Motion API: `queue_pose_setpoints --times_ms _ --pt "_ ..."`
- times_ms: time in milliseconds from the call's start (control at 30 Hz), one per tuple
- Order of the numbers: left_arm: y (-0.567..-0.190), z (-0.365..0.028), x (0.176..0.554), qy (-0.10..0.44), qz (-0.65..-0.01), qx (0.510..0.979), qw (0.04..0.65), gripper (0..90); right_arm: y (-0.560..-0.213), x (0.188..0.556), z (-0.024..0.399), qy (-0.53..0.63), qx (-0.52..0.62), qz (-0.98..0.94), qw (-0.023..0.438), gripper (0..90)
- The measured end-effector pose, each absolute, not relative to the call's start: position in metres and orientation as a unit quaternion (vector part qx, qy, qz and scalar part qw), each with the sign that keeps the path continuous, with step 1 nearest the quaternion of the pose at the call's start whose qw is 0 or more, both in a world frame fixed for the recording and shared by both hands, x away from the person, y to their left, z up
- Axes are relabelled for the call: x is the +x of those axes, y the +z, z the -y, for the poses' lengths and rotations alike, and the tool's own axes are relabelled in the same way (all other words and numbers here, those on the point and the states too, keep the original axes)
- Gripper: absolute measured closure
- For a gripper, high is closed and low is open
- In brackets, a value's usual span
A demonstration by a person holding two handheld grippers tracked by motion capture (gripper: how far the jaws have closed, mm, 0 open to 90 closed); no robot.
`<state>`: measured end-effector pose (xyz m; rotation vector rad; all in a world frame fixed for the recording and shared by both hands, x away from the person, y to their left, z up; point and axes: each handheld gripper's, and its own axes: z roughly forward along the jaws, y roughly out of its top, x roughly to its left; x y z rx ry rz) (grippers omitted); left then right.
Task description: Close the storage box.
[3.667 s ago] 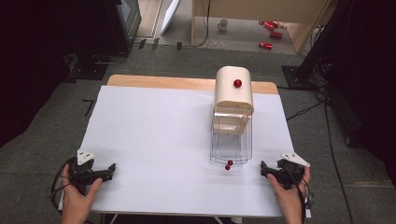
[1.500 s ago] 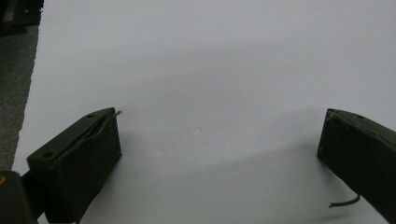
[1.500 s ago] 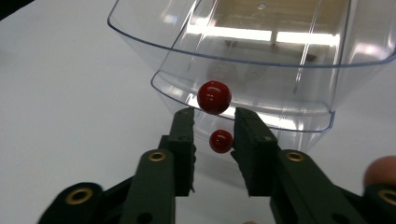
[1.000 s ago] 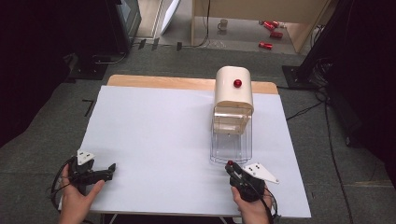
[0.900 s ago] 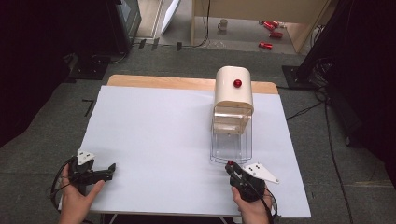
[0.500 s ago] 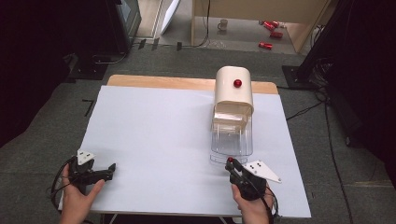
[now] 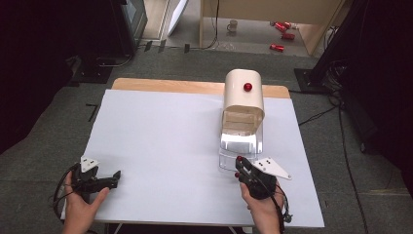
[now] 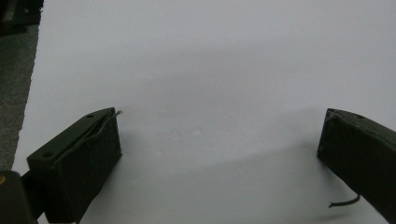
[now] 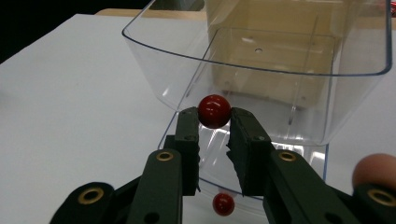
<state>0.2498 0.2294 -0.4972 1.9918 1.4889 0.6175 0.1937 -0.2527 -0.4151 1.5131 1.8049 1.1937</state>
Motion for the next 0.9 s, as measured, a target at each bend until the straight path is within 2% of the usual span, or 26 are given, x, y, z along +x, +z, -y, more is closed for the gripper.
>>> queue_pose_setpoints --times_ms 900 --pt "-0.497 -0.229 0.25 0.231 -0.557 0.746 0.285 0.0 -0.403 0.245 0.259 0.438 0.57 -0.64 0.272 74.7"
